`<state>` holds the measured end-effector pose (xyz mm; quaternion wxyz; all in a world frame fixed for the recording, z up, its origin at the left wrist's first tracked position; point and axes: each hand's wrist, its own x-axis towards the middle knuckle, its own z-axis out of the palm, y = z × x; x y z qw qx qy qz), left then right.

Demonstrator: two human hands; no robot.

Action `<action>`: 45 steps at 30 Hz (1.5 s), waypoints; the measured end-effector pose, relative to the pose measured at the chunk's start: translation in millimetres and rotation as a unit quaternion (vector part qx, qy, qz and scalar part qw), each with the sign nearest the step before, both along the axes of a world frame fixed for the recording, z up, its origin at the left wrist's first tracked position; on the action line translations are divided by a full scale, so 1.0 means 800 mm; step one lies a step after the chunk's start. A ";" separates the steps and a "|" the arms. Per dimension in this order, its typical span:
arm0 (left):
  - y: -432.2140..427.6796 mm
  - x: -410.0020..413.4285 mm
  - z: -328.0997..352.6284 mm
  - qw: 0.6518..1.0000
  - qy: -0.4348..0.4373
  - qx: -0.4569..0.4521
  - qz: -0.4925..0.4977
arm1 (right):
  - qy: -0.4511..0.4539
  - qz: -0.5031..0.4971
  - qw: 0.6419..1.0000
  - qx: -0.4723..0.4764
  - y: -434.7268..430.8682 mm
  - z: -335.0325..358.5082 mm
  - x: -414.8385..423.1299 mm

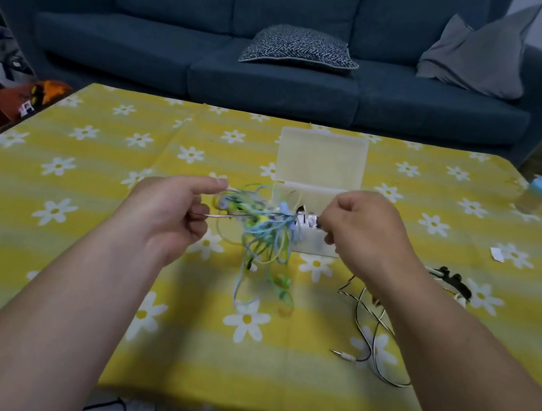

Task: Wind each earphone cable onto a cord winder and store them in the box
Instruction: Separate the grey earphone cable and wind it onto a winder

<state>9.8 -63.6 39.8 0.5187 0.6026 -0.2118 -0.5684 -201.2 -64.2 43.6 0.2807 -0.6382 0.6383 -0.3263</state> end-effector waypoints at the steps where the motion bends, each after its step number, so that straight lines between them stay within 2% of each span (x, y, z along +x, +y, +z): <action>1: 0.000 0.002 -0.001 1.000 -0.025 -0.010 -0.014 | -0.066 -0.016 0.998 0.009 0.000 0.002 0.000; 2: 0.000 0.004 -0.003 0.997 -0.065 -0.018 -0.029 | -0.155 -0.029 0.987 0.030 0.000 0.006 0.002; 4: 0.001 0.005 -0.007 0.983 -0.169 -0.033 -0.072 | -0.330 -0.031 0.940 0.088 0.002 0.013 0.005; 6: 0.001 0.003 -0.012 0.962 -0.247 -0.057 -0.102 | -0.387 0.006 0.913 0.128 0.004 0.015 0.008; 9: 0.003 -0.005 -0.019 0.951 -0.272 -0.066 -0.133 | -0.342 0.079 0.923 0.157 0.011 0.010 0.015; 14: 0.008 -0.015 -0.020 0.966 -0.202 -0.071 -0.148 | -0.217 0.110 0.962 0.126 0.013 0.000 0.016; 18: 0.009 -0.015 -0.013 0.975 -0.139 -0.087 -0.150 | -0.224 0.110 0.959 0.134 0.015 0.000 0.016; 25: 0.005 -0.019 -0.021 0.979 -0.161 -0.067 -0.105 | -0.247 0.162 0.946 0.135 0.019 0.006 0.018; 29: 0.002 -0.011 -0.021 0.975 -0.200 -0.093 -0.003 | -0.206 0.072 0.969 0.113 0.009 0.001 0.009; 33: 0.001 -0.004 -0.017 0.976 -0.192 -0.102 0.029 | -0.168 0.023 0.977 0.127 0.005 0.006 0.003; 36: -0.002 -0.004 -0.013 0.994 -0.078 -0.036 0.069 | -0.147 -0.003 0.977 0.157 0.002 0.006 -0.004; 38: -0.005 0.000 -0.011 0.996 0.016 0.017 0.085 | -0.146 -0.018 0.973 0.176 0.001 0.006 -0.011; 40: -0.007 0.004 -0.011 0.993 0.067 0.049 0.085 | -0.142 -0.026 0.973 0.182 0.001 0.007 -0.016; 43: -0.006 0.007 -0.009 0.995 0.066 0.058 0.047 | -0.180 -0.041 0.969 0.166 0.000 0.008 -0.015; 45: -0.004 0.005 -0.007 0.999 0.002 0.035 0.032 | -0.278 -0.048 0.947 0.156 0.001 0.012 -0.013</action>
